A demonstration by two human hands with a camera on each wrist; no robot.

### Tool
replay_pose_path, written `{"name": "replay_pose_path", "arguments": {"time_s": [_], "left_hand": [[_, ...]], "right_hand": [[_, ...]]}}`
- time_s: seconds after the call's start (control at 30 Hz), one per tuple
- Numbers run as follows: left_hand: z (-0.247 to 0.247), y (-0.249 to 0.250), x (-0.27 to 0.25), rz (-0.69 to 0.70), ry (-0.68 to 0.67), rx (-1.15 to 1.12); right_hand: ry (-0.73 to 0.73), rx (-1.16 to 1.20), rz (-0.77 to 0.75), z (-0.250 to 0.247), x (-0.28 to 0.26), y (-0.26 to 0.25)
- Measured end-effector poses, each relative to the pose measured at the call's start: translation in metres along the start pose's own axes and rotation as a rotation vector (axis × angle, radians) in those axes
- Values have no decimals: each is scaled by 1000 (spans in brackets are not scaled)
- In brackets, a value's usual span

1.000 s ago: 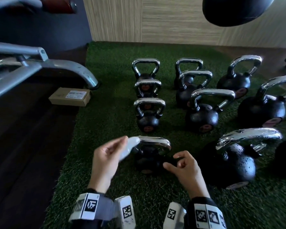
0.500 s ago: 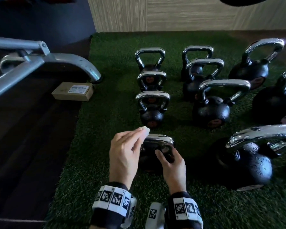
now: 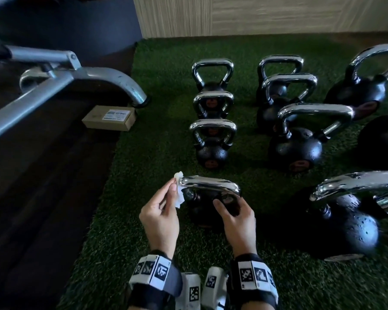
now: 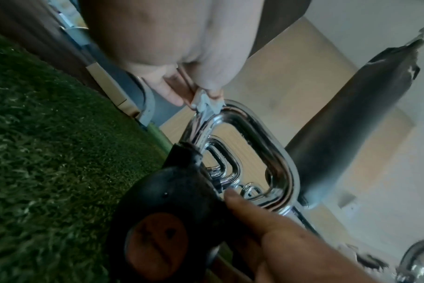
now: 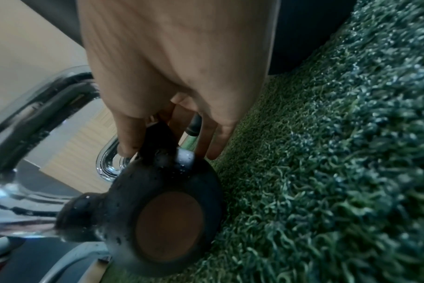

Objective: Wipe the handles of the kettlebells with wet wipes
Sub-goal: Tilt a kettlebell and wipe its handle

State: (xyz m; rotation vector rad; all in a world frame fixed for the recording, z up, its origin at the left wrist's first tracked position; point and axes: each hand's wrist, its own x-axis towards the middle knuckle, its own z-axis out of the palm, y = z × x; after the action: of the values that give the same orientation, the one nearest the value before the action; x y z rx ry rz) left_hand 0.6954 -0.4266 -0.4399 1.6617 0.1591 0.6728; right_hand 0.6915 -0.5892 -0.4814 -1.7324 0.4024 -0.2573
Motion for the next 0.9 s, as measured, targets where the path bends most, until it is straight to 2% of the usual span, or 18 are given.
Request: {"name": "replay_pose_path", "arguments": {"time_s": [0.07, 0.13, 0.2, 0.33, 0.43, 0.53, 0.73, 0.8, 0.9], "left_hand": [[2, -6, -4, -23, 11, -31], [2, -16, -5, -133, 9, -61], [-2, -27, -7, -209, -73, -40], [-17, -37, -8, -207, -269, 14], [-18, -38, -1, -163, -245, 60], [-8, -35, 12, -191, -250, 42], [24, -38, 41, -202, -398, 165], [30, -36, 42, -199, -426, 188], [30, -29, 39, -216, -427, 240]], "right_hand": [[-6, -4, -7, 0, 1, 0], [-12, -4, -5, -1, 2, 0], [-28, -3, 10, -2, 3, 1], [-105, -41, 30, -11, 5, -2], [-165, -136, 7, -18, 1, -8], [-134, -230, -48, -22, -13, -8], [-71, -336, -246, -13, -50, 9], [-93, -369, -281, -13, -46, 8], [-90, -368, -236, -17, -22, -1]]}}
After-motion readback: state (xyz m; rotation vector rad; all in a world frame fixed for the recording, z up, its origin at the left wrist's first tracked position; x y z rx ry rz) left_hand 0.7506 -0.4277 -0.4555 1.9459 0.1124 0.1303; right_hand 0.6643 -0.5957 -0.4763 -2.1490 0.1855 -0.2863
